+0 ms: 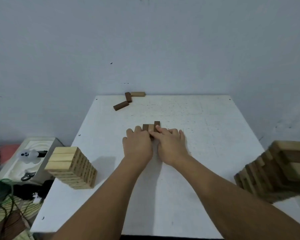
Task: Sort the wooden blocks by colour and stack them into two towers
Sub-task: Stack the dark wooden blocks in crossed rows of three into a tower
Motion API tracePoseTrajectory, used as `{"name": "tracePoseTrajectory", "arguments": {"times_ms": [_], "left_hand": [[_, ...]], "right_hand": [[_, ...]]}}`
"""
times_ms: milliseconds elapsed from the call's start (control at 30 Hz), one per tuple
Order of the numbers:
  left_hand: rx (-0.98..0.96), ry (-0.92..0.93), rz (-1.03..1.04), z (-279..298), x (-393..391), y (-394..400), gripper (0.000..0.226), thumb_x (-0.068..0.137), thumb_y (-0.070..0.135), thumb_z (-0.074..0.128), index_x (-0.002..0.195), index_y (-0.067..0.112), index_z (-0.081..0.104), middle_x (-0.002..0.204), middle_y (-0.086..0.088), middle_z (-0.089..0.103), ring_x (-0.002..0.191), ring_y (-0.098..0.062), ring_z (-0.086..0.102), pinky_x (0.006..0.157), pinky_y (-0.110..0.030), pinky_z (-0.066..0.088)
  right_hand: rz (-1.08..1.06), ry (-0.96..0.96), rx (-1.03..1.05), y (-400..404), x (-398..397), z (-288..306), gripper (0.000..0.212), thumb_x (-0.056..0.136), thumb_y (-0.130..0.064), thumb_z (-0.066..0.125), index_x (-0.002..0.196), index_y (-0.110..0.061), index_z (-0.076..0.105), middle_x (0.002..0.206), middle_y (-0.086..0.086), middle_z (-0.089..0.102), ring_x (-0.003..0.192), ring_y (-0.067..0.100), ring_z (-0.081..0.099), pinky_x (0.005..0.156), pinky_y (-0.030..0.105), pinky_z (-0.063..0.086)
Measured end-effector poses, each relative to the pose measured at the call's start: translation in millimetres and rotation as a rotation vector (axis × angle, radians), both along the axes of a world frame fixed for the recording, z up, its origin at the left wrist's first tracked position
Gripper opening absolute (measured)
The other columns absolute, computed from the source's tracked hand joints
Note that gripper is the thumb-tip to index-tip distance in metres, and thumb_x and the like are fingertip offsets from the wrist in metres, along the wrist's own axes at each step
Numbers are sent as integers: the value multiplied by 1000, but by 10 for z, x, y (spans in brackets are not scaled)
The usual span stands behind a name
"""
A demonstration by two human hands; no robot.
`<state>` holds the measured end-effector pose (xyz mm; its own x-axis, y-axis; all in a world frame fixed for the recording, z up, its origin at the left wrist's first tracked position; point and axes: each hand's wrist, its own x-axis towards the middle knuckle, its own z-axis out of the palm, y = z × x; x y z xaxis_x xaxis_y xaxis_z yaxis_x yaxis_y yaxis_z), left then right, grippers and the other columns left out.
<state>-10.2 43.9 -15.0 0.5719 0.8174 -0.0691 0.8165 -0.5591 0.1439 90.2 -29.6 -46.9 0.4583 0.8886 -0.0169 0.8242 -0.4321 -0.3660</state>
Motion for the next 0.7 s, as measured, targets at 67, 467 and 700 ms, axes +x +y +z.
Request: {"name": "tracePoseTrajectory", "arguments": {"times_ms": [67,467,700], "left_hand": [[-13,-4,-38,-37,-155,-205,38,98,13,49,131,27,62,128,-1,51,120,-27,44,92,-34,46],[-198,-206,-142,-141,-909,-1074,31,107,22,47,122,29,74,118,4,57,113,-23,45,97,-36,45],[-498,-543,-71,-181,-1006,-1092,38,80,40,86,113,33,68,110,11,63,93,-4,59,76,-15,41]], "right_hand": [[-13,-11,9,-255,-162,-40,67,98,-14,46,152,-51,36,167,-12,26,138,27,32,125,53,2],[64,21,217,-1451,-626,-253,45,104,-24,48,144,-45,54,151,-10,50,121,23,45,116,39,27],[31,325,308,-1548,-339,-114,56,98,-25,62,151,-37,47,146,-12,43,133,12,37,117,32,31]]}}
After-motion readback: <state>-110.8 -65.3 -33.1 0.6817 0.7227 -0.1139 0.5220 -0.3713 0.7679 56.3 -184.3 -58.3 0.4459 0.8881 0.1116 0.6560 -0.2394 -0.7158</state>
